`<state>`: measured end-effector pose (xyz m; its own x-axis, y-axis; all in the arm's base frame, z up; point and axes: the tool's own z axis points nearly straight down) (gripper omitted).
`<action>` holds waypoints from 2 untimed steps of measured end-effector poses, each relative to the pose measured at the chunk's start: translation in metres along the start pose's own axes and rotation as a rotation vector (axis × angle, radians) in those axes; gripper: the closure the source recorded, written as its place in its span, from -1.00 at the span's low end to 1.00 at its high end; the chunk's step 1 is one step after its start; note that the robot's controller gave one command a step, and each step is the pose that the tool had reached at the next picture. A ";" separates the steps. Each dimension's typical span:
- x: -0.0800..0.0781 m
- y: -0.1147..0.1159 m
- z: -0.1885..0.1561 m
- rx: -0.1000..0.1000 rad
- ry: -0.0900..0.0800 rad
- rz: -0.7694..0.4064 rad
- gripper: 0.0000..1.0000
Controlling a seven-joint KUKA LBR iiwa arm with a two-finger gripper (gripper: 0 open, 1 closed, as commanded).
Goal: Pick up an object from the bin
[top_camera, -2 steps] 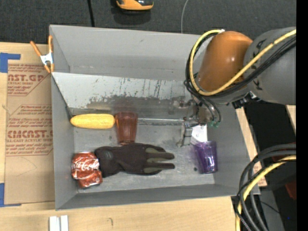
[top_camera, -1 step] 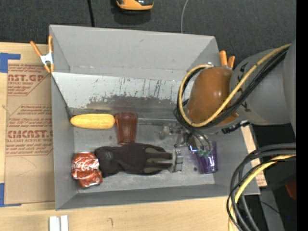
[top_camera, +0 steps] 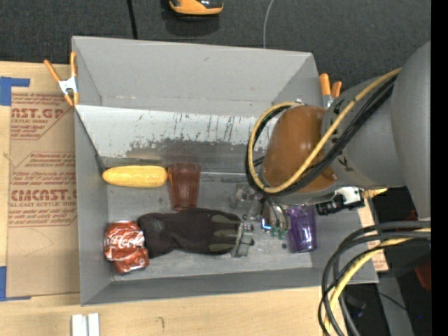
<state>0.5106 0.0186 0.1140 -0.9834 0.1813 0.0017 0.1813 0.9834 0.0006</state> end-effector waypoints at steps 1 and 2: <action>0.002 0.009 0.001 0.001 -0.001 -0.060 -1.00; 0.005 0.040 0.035 -0.001 -0.002 0.144 -1.00</action>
Offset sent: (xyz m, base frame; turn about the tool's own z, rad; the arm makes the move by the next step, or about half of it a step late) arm 0.0030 0.0480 -0.0440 0.1582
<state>0.5131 0.0587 0.0787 -0.9472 0.3205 -0.0001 0.3205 0.9472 0.0011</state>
